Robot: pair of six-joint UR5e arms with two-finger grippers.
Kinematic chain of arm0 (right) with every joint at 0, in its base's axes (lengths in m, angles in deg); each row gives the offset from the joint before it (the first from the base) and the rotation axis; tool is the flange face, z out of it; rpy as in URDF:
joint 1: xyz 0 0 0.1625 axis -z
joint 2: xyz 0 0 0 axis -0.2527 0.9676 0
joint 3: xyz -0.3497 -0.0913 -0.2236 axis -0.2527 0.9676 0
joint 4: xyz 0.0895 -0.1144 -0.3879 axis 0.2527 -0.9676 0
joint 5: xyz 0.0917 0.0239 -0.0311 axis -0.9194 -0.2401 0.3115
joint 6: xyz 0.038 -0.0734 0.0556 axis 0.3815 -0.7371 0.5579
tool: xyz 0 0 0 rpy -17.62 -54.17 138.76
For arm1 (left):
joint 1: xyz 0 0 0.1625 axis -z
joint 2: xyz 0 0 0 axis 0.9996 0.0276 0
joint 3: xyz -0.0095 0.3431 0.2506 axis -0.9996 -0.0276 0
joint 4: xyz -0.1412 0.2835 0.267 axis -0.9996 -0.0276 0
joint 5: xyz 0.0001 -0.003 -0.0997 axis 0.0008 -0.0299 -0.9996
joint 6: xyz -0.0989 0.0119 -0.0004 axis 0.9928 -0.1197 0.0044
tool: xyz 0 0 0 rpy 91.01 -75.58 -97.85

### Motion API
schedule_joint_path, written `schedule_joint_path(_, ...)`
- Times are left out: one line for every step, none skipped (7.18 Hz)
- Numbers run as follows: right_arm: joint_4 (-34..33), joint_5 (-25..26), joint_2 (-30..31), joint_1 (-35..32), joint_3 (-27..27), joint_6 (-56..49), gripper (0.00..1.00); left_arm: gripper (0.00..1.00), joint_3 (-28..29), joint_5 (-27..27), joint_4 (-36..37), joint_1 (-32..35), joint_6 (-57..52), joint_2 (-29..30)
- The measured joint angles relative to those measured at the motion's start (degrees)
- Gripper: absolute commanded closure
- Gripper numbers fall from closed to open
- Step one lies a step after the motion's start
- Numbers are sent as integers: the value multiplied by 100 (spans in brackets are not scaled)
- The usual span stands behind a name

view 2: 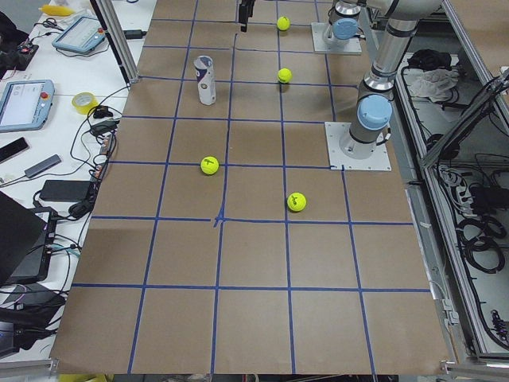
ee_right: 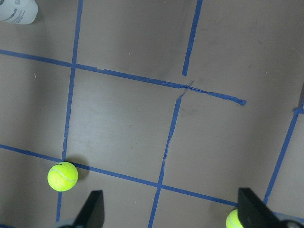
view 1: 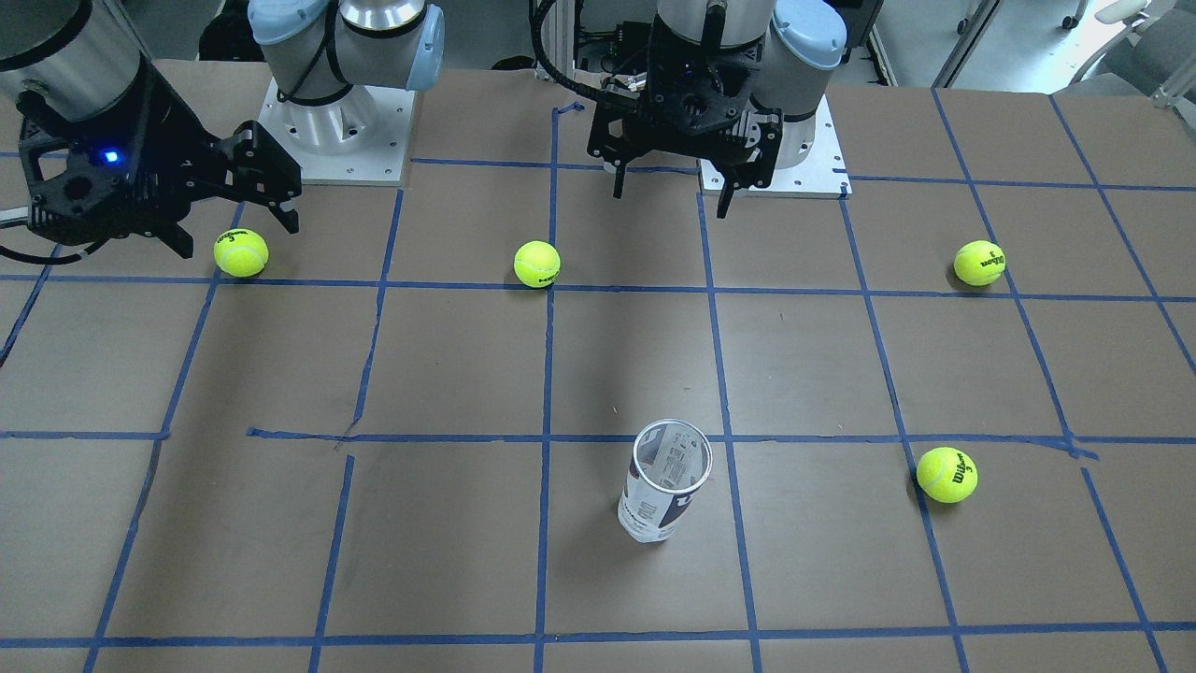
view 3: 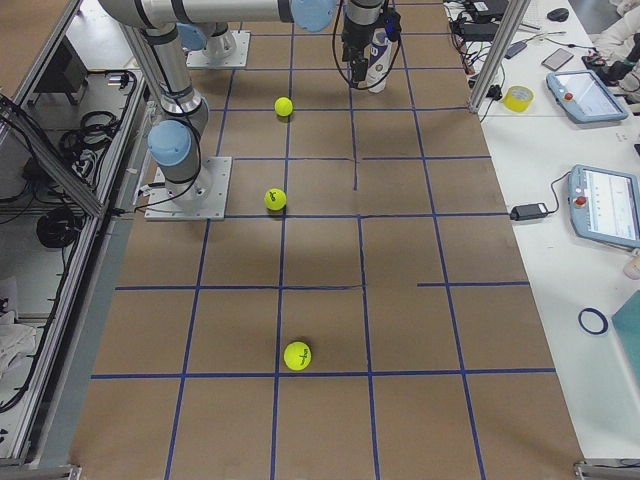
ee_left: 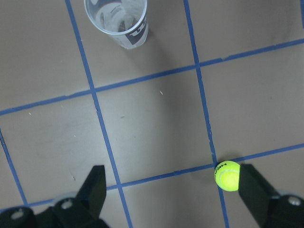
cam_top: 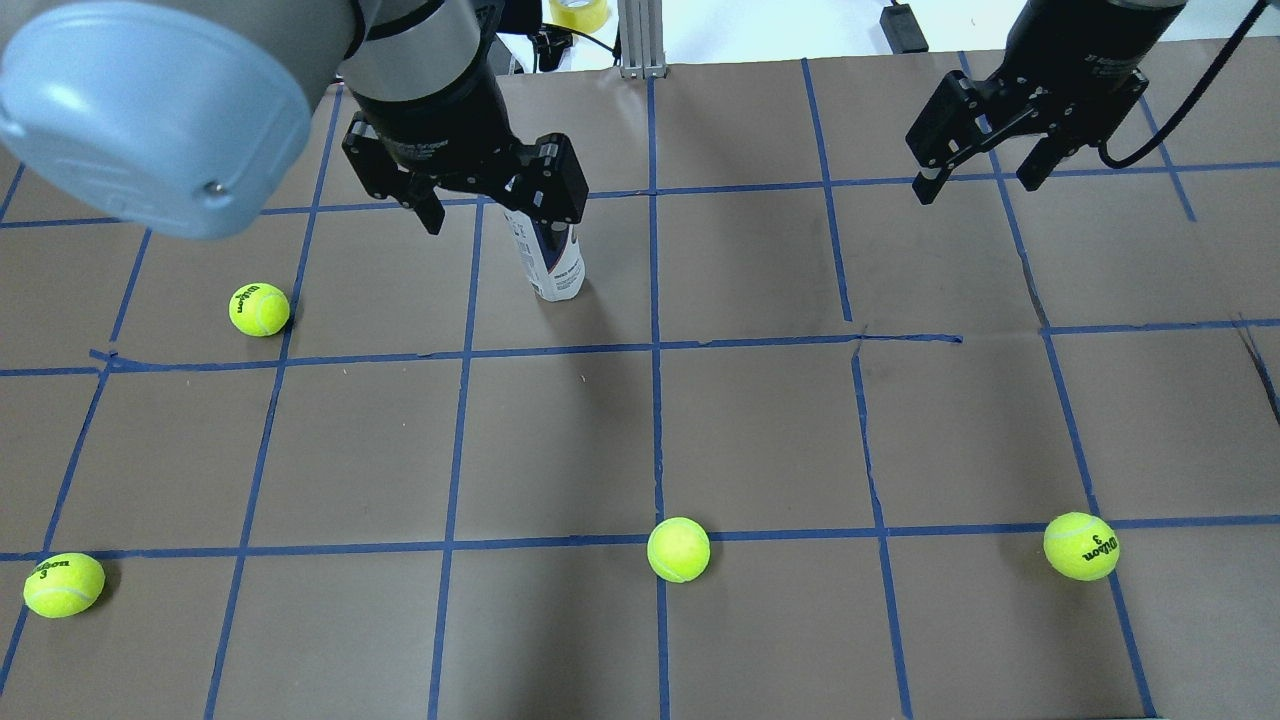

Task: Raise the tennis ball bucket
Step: 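Open the left gripper and withdraw it from the can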

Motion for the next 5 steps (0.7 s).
schedule_joint_path(0,-2,0,0,0,0,0,0,-165,-1,23,-188,-38,-182)
schedule_joint_path(0,-3,0,0,0,0,0,0,-230,-28,51,-451,-100,-275)
schedule_joint_path(0,0,0,0,0,0,0,0,-200,-52,91,-666,-215,-295)
schedule_joint_path(0,6,0,0,0,0,0,0,-97,-68,155,-839,-320,-269)
schedule_joint_path(0,7,0,0,0,0,0,0,7,-74,191,-980,-351,-245)
